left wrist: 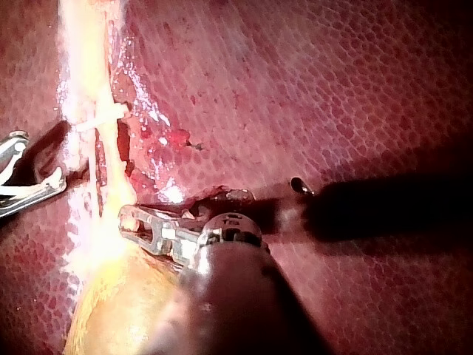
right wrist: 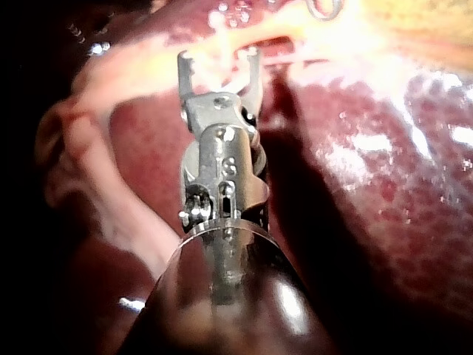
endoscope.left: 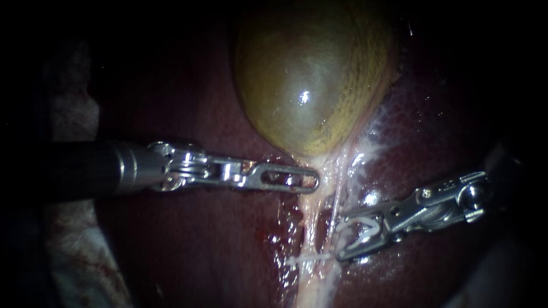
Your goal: Clipping second clip left tube
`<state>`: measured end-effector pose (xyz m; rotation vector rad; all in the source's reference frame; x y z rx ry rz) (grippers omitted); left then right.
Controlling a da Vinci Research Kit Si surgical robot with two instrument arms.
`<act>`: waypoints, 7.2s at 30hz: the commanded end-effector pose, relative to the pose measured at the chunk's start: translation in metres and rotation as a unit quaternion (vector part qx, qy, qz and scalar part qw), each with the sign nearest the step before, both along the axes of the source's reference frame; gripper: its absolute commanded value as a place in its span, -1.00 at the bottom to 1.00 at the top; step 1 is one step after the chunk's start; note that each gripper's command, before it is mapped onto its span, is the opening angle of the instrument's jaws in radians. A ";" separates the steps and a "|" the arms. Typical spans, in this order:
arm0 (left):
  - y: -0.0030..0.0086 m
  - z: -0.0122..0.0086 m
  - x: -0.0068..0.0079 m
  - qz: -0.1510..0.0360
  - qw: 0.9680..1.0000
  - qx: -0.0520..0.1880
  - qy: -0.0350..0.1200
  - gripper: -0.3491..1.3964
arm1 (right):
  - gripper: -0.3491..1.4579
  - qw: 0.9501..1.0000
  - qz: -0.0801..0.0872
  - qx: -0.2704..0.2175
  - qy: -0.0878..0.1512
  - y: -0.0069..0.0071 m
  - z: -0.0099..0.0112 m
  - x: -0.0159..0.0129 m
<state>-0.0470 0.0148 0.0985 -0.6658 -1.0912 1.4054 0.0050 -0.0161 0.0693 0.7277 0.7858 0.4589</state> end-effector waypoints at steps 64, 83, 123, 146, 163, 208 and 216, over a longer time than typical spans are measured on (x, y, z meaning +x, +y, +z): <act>-0.0008 -0.0099 0.0004 0.001 1.000 0.011 0.001 -1.00 | -0.08 0.999 0.032 -0.008 0.027 -0.0006 0.0008 0.0017; -0.0009 -0.0100 0.0004 0.001 1.000 0.011 0.002 -1.00 | -0.08 0.999 0.039 -0.004 0.038 -0.0019 0.0036 0.0027; -0.0006 -0.0092 0.0012 0.000 1.000 0.007 0.002 -1.00 | -0.14 0.988 0.042 0.026 0.145 -0.0044 0.0066 0.0056; -0.0007 -0.0090 0.0013 0.000 1.000 0.007 0.002 -1.00 | -0.35 0.986 0.048 0.031 0.154 -0.0050 0.0075 0.0055; -0.0008 -0.0089 0.0013 -0.002 1.000 0.005 0.003 -1.00 | -1.00 0.985 0.063 0.063 0.145 -0.0047 0.0082 0.0056; -0.0008 -0.0088 0.0013 -0.001 1.000 0.005 0.003 -1.00 | -1.00 0.983 0.058 0.090 0.149 -0.0069 0.0094 0.0054; -0.0008 -0.0088 0.0013 -0.001 1.000 0.005 0.003 -1.00 | -1.00 0.983 0.057 0.090 0.150 -0.0069 0.0095 0.0054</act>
